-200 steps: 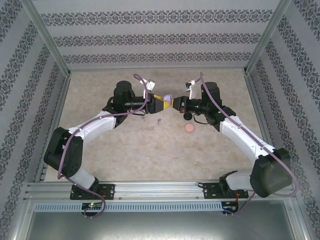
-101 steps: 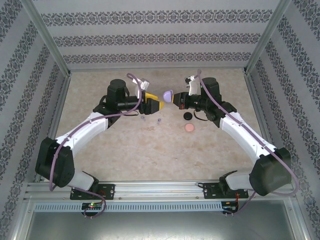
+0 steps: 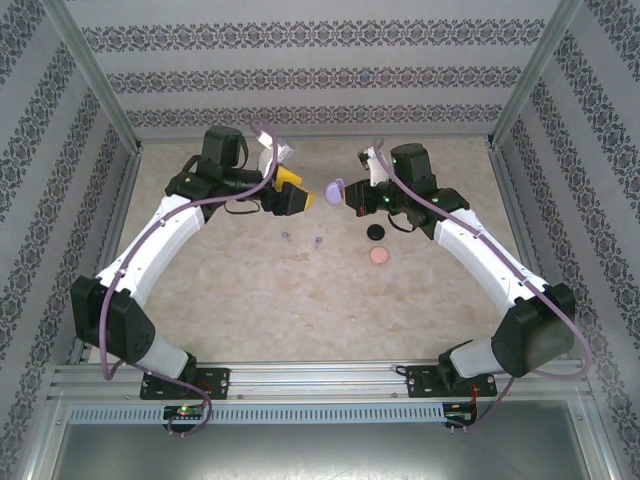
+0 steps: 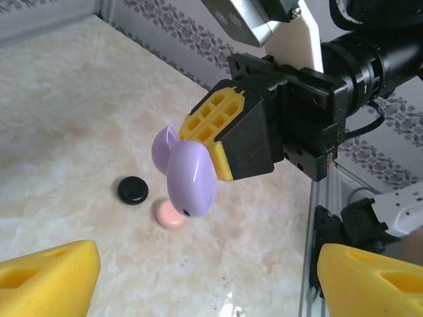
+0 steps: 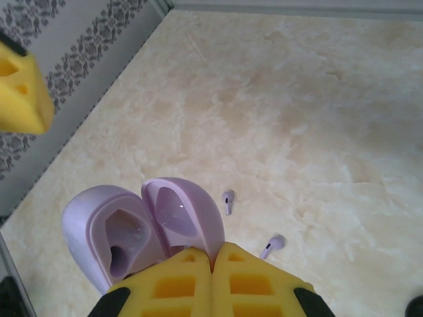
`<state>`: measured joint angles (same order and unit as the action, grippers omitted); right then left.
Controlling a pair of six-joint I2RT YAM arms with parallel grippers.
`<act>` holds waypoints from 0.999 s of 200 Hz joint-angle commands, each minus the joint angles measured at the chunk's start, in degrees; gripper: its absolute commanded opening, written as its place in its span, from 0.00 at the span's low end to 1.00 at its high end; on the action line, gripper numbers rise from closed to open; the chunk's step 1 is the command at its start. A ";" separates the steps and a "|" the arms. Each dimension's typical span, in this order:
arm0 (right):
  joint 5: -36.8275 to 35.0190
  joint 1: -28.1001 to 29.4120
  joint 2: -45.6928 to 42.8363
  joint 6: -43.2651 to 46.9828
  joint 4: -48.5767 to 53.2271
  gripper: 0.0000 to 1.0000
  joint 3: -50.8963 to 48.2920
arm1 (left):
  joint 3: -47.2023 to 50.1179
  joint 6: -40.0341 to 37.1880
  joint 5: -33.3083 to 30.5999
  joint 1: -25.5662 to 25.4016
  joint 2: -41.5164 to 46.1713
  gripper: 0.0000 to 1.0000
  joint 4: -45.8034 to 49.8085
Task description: Insert the wireless bluetooth earbuds into the charging case
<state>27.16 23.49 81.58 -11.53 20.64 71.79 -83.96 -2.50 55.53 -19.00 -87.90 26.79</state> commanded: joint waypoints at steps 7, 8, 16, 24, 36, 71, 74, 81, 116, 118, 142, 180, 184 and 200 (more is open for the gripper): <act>-1.77 2.48 0.74 9.01 6.64 0.00 4.03 | -6.34 -9.54 6.44 0.59 -4.97 0.84 15.87; -1.85 2.59 0.76 9.17 6.84 0.00 4.13 | -6.54 -9.72 6.53 0.57 -5.12 0.84 16.16; -2.51 3.41 1.14 10.77 8.36 0.00 4.98 | -8.10 -11.22 7.96 0.59 -6.16 0.83 18.78; -3.10 4.18 1.52 12.24 9.94 0.00 5.99 | -9.55 -12.84 9.01 0.55 -7.28 0.83 21.21; -3.80 5.04 2.39 13.99 12.16 0.00 7.54 | -11.12 -14.56 10.32 0.56 -8.34 0.81 23.87; -5.01 6.86 4.77 17.29 16.97 0.00 11.36 | -13.93 -18.96 11.28 0.38 -10.35 0.77 30.35; -5.05 6.98 4.92 17.40 17.24 0.00 11.55 | -14.02 -19.18 11.23 0.36 -10.49 0.77 30.70; -5.15 7.31 5.29 17.81 17.87 0.00 12.24 | -14.02 -19.69 11.26 0.30 -10.69 0.76 31.26; -5.54 8.24 6.54 18.38 19.14 0.00 13.97 | -12.69 -20.85 11.66 -0.49 -11.24 0.72 31.72; -5.54 8.31 6.56 18.43 19.16 0.00 14.05 | -12.58 -20.85 11.70 -0.55 -11.29 0.72 31.70; -5.79 8.92 6.98 18.53 19.43 0.00 14.60 | -12.14 -20.94 11.53 -1.08 -12.06 0.70 31.37; -5.80 9.65 7.35 18.39 19.68 0.00 15.22 | -11.60 -20.36 10.54 -1.22 -12.91 0.69 29.81; -5.83 9.73 7.36 18.39 19.72 0.00 15.30 | -11.53 -20.27 10.50 -1.22 -13.04 0.69 29.59; -5.84 9.91 7.47 18.35 19.65 0.00 15.48 | -11.06 -19.68 10.47 -1.23 -13.09 0.68 28.55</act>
<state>21.85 32.62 88.53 6.02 39.46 85.41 -96.03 -21.26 65.56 -19.84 -100.68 56.14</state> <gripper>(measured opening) 0.056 0.688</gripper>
